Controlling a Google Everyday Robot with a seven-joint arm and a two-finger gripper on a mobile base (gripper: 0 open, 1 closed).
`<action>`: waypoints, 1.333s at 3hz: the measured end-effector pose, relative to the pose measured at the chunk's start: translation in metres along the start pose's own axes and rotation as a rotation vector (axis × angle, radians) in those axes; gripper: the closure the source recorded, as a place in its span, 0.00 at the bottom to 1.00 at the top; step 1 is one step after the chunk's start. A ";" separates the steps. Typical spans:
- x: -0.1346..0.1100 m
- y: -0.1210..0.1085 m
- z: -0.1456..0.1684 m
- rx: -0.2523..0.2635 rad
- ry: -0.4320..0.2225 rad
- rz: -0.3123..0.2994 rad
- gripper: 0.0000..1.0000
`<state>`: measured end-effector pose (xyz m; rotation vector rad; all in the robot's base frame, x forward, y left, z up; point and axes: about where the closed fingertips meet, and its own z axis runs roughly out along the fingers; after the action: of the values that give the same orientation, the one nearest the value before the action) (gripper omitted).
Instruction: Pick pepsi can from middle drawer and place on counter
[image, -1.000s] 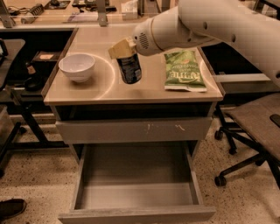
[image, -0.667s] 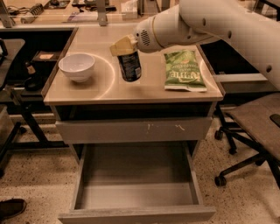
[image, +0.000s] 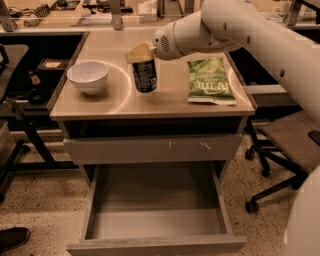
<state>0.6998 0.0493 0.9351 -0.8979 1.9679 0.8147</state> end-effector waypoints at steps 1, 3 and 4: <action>0.009 -0.014 0.012 -0.017 -0.007 0.028 1.00; 0.024 -0.027 0.021 -0.018 -0.013 0.058 0.82; 0.024 -0.027 0.021 -0.018 -0.013 0.058 0.58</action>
Offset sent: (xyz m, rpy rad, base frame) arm 0.0320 -0.0169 -0.0558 0.0629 0.0621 -0.0436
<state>0.7205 0.0443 0.8990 -0.8468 1.9861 0.8704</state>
